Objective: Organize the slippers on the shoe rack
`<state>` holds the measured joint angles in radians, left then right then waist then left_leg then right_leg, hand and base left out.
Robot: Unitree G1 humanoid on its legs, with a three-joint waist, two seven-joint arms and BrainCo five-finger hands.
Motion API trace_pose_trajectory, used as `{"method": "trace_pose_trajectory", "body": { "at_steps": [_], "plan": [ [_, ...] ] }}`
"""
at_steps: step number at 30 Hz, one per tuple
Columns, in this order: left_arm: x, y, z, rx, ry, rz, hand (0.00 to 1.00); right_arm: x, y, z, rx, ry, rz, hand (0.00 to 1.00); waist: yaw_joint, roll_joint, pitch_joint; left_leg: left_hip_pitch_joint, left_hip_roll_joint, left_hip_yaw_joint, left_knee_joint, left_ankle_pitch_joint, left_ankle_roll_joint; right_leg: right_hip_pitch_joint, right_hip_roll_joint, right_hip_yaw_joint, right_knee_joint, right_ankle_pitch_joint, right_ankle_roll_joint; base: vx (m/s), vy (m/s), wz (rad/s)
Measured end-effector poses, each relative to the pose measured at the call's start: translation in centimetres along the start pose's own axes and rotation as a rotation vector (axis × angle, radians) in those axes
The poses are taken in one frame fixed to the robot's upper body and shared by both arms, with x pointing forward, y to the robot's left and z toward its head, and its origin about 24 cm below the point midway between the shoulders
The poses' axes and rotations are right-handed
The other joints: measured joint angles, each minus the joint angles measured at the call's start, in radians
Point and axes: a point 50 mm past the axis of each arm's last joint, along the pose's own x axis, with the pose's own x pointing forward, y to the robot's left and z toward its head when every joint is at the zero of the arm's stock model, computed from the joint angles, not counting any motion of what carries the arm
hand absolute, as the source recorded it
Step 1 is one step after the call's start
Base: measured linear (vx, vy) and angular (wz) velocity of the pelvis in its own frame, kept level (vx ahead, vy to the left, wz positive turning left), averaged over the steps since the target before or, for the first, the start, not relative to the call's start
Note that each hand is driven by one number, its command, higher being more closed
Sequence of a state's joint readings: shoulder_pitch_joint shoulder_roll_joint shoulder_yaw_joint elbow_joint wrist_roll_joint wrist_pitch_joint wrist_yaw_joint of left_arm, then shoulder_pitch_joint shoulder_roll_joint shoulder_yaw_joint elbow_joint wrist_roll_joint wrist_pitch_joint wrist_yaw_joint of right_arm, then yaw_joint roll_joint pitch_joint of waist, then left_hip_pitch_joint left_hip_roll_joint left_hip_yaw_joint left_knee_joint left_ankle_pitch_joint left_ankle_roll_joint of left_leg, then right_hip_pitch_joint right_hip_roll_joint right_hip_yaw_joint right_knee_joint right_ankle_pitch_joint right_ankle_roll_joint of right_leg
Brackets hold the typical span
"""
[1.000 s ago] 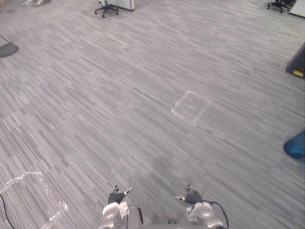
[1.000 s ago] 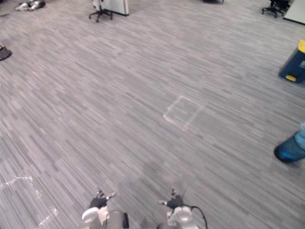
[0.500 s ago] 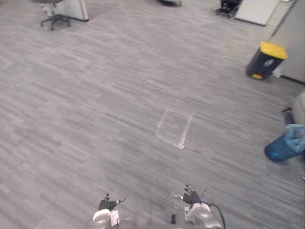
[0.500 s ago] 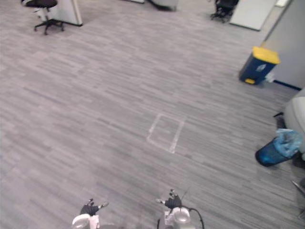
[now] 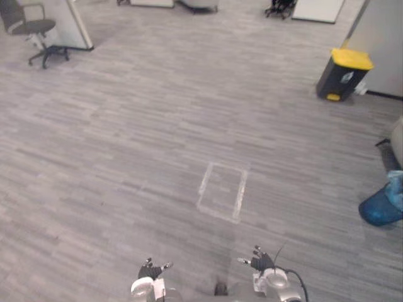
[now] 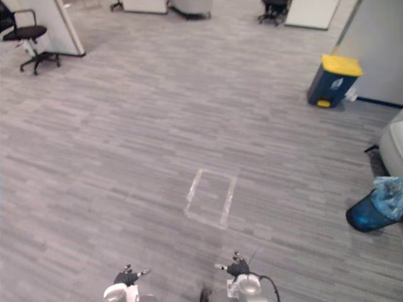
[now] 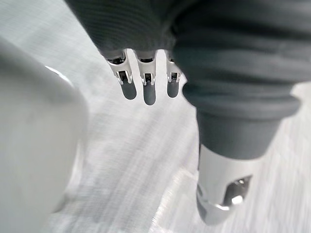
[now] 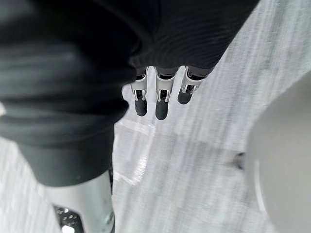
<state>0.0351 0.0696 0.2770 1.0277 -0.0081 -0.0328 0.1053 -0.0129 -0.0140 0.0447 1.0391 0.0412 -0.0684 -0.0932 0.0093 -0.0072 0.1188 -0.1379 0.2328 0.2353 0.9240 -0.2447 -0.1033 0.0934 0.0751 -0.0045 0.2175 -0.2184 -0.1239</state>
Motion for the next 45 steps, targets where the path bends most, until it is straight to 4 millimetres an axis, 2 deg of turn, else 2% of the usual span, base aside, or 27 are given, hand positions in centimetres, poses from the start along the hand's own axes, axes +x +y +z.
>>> {"method": "trace_pose_trajectory", "body": {
  "at_steps": [1, 3, 4, 5, 6, 7, 8, 10, 11, 13, 14, 16, 18, 20, 21, 22, 23, 25, 28, 29, 32, 35, 38, 39, 40, 41, 45],
  "plan": [
    [-0.1, 0.7, -0.3, -0.014, -0.004, 0.019, 0.00, 0.0, 0.0, 0.0, 0.009, 0.001, -0.021, 0.00, 0.001, 0.006, -0.003, -0.032, 0.007, 0.036, -0.088, -0.024, 0.003, 0.032, -0.005, 0.040, -0.020, -0.001, 0.005, 0.49, 0.148, -1.18],
    [-0.5, -0.5, -0.9, -0.043, -0.007, -0.002, 0.00, 0.0, -0.2, -0.1, 0.011, 0.007, -0.049, 0.00, 0.002, 0.005, 0.002, -0.085, -0.028, 0.052, -0.284, -0.021, 0.005, 0.088, -0.041, 0.092, -0.068, -0.014, 0.026, 0.53, 0.205, -0.96],
    [-0.6, -1.5, -0.8, -0.057, -0.016, -0.021, 0.00, 0.0, -0.3, -0.2, 0.014, 0.013, -0.059, 0.00, 0.004, 0.004, 0.000, -0.109, -0.076, 0.007, -0.432, 0.014, 0.020, 0.113, -0.070, 0.106, -0.094, -0.028, 0.043, 0.58, 0.360, -0.63],
    [-0.6, -2.7, -0.2, 0.003, -0.039, -0.062, 0.00, 0.0, -0.7, -0.2, 0.024, 0.016, -0.074, 0.00, 0.016, 0.021, -0.007, -0.120, -0.138, -0.109, -0.643, 0.166, -0.010, 0.135, -0.100, 0.149, -0.116, -0.057, 0.074, 0.58, 0.360, -0.63],
    [-0.6, -2.9, -0.3, 0.010, -0.039, -0.067, 0.00, 0.0, -0.7, -0.3, 0.024, 0.017, -0.074, 0.00, 0.017, 0.023, -0.009, -0.118, -0.144, -0.113, -0.644, 0.189, -0.010, 0.136, -0.104, 0.154, -0.116, -0.061, 0.078, 0.53, 0.356, -0.65],
    [-0.5, -2.9, -0.2, 0.035, -0.036, -0.074, 0.00, 0.0, -0.6, -0.4, 0.020, 0.026, -0.071, 0.00, 0.017, 0.020, -0.018, -0.114, -0.177, -0.110, -0.640, 0.202, 0.038, 0.137, -0.128, 0.165, -0.110, -0.069, 0.092, 0.34, 0.210, -0.26],
    [-0.5, -2.9, -0.1, 0.045, -0.039, -0.074, 0.00, 0.0, -0.4, -0.5, 0.023, 0.032, -0.064, 0.00, 0.013, 0.011, -0.021, -0.110, -0.190, -0.102, -0.643, 0.190, 0.045, 0.135, -0.143, 0.162, -0.096, -0.069, 0.094, 0.66, 0.379, -0.25],
    [-0.2, -2.7, 0.4, 0.082, -0.043, -0.077, 0.00, 0.0, -0.3, -0.9, 0.035, 0.049, -0.060, 0.00, 0.002, -0.021, -0.020, -0.077, -0.226, -0.054, -0.628, 0.157, 0.102, 0.073, -0.183, 0.162, 0.074, -0.068, 0.109, 0.52, 0.267, -0.20],
    [-0.2, -2.7, 0.3, 0.093, -0.040, -0.076, 0.00, -0.1, -0.4, -1.0, 0.043, 0.053, -0.063, 0.00, 0.001, -0.028, -0.020, -0.043, -0.235, -0.036, -0.640, 0.143, 0.118, 0.028, -0.183, 0.178, 0.190, -0.049, 0.140, 0.36, 0.174, -0.39],
    [-0.2, -2.8, 0.0, 0.135, -0.032, -0.087, 0.00, 0.0, -0.5, -0.7, 0.057, 0.043, -0.068, 0.00, -0.005, -0.028, -0.013, 0.073, -0.245, -0.017, -0.687, 0.105, 0.135, -0.104, -0.182, 0.189, 0.550, 0.058, 0.290, 0.40, 0.182, -0.47],
    [-0.2, -2.9, 0.1, 0.148, -0.035, -0.089, 0.00, 0.0, -0.5, -0.4, 0.061, 0.030, -0.069, 0.00, -0.009, -0.032, -0.004, 0.118, -0.248, -0.008, -0.699, 0.096, 0.143, -0.149, -0.184, 0.179, 0.667, 0.056, 0.290, 0.36, 0.140, -0.37],
    [-0.3, -3.3, 0.1, 0.141, -0.035, -0.091, 0.00, 0.1, -0.7, 0.4, 0.065, -0.006, -0.072, 0.00, -0.010, -0.021, 0.023, 0.250, -0.243, 0.009, -0.761, 0.088, 0.155, -0.243, -0.185, 0.113, 0.807, -0.006, 0.196, 0.36, 0.110, -0.33],
    [-0.3, -3.4, 0.0, 0.133, -0.025, -0.092, 0.00, 0.2, -0.6, 0.6, 0.065, -0.018, -0.070, 0.00, -0.015, -0.022, 0.022, 0.318, -0.228, 0.018, -0.811, 0.087, 0.154, -0.304, -0.177, 0.051, 0.748, -0.056, 0.175, 0.31, 0.027, -0.08],
    [-0.3, -3.8, 0.2, 0.121, -0.027, -0.100, 0.00, 0.2, -0.7, 1.0, 0.068, -0.034, -0.071, 0.00, -0.026, -0.025, 0.022, 0.356, -0.204, 0.033, -0.845, 0.049, 0.111, -0.361, -0.177, -0.026, 0.575, -0.068, 0.175, 0.26, -0.041, 0.10],
    [-0.3, -3.9, 0.1, 0.117, -0.024, -0.102, 0.00, 0.2, -0.7, 1.1, 0.070, -0.037, -0.071, 0.00, -0.026, -0.028, 0.023, 0.373, -0.197, 0.046, -0.859, 0.029, 0.086, -0.381, -0.180, -0.058, 0.489, -0.061, 0.169, 0.34, -0.105, -0.15],
    [-0.3, -3.8, 0.1, 0.121, -0.025, -0.099, 0.00, 0.3, -0.6, 1.1, 0.068, -0.033, -0.067, 0.00, -0.023, -0.035, 0.024, 0.393, -0.200, 0.064, -0.876, 0.022, 0.075, -0.385, -0.177, -0.101, 0.309, 0.007, 0.152, 0.34, -0.115, -0.27],
    [-0.2, -3.5, 0.1, 0.128, -0.025, -0.096, 0.00, 0.3, -0.6, 0.9, 0.065, -0.027, -0.065, 0.00, -0.022, -0.049, 0.019, 0.406, -0.218, 0.055, -0.877, 0.017, 0.067, -0.382, -0.169, -0.098, 0.208, 0.132, 0.111, 0.44, -0.166, -0.43],
    [-0.5, -4.5, -0.4, 0.127, -0.001, -0.127, 0.00, 0.4, -1.7, 1.3, 0.051, -0.041, -0.090, 0.00, -0.028, 0.002, 0.022, 0.430, -0.182, 0.045, -0.860, 0.007, 0.054, -0.369, -0.135, -0.097, 0.232, 0.089, 0.095, 0.33, -0.125, -0.37],
    [-0.7, -5.5, -0.3, 0.105, -0.005, -0.153, 0.00, 0.3, -2.6, 1.1, 0.041, -0.035, -0.115, 0.00, -0.045, 0.025, 0.021, 0.340, -0.129, 0.009, -0.584, 0.001, 0.043, -0.304, -0.111, -0.104, 0.195, 0.042, 0.085, 0.41, -0.205, -0.02],
    [-0.8, -6.1, 0.1, 0.059, -0.029, -0.160, 0.00, 0.2, -2.6, 0.7, 0.034, -0.030, -0.115, 0.00, -0.050, 0.028, 0.022, 0.200, -0.053, -0.031, -0.226, 0.061, 0.000, -0.211, -0.077, -0.103, 0.135, 0.027, 0.068, 0.37, -0.170, 0.07],
    [-1.0, -6.2, 0.5, 0.045, -0.060, -0.172, 0.00, 0.1, -2.0, 0.4, 0.015, -0.020, -0.093, 0.00, -0.027, 0.029, 0.024, 0.084, 0.004, -0.041, 0.019, 0.031, 0.003, -0.104, -0.042, -0.050, 0.092, -0.002, 0.034, 0.36, -0.064, -0.60],
    [-1.0, -6.3, 0.6, 0.017, -0.067, -0.167, 0.00, 0.0, -1.7, 0.2, 0.020, -0.013, -0.087, 0.00, -0.016, 0.026, 0.022, 0.017, 0.007, 0.003, -0.063, -0.015, 0.024, -0.045, -0.046, 0.032, 0.048, -0.008, 0.044, 0.31, 0.062, -0.93],
    [-1.0, -6.3, 0.8, 0.019, -0.074, -0.169, 0.00, 0.1, -1.8, 0.2, 0.030, -0.012, -0.092, 0.00, -0.010, 0.020, 0.021, -0.021, -0.064, -0.070, -0.415, -0.025, 0.023, 0.005, -0.082, 0.132, 0.009, -0.024, 0.077, 0.40, 0.221, -0.91],
    [-1.0, -6.4, 0.9, 0.022, -0.075, -0.169, 0.00, 0.0, -1.9, 0.1, 0.037, -0.008, -0.098, 0.00, -0.010, 0.017, 0.020, -0.028, -0.105, -0.143, -0.519, -0.007, 0.020, 0.010, -0.099, 0.158, 0.003, -0.034, 0.094, 0.40, 0.298, -0.91],
    [-1.1, -6.6, 0.8, 0.033, -0.074, -0.175, 0.00, 0.0, -2.2, -0.1, 0.047, -0.002, -0.110, 0.00, -0.009, 0.023, 0.012, -0.027, -0.150, -0.261, -0.655, 0.057, 0.017, 0.007, -0.115, 0.201, 0.003, -0.054, 0.125, 0.39, 0.344, -1.03],
    [-1.1, -6.7, 0.6, 0.046, -0.068, -0.182, 0.00, -0.1, -2.5, -0.6, 0.048, 0.012, -0.117, 0.00, -0.005, 0.031, 0.006, -0.020, -0.162, -0.285, -0.667, 0.145, -0.008, 0.006, -0.119, 0.237, 0.004, -0.067, 0.146, 0.39, 0.370, -1.18],
    [-0.5, -5.0, 0.7, 0.084, -0.052, -0.143, 0.00, -0.3, -1.0, -1.1, 0.070, 0.037, -0.085, 0.00, -0.007, -0.032, -0.027, 0.034, -0.198, -0.117, -0.661, 0.110, 0.052, -0.025, -0.190, 0.296, 0.039, -0.038, 0.200, 0.34, 0.322, -1.01]
  ]
}}
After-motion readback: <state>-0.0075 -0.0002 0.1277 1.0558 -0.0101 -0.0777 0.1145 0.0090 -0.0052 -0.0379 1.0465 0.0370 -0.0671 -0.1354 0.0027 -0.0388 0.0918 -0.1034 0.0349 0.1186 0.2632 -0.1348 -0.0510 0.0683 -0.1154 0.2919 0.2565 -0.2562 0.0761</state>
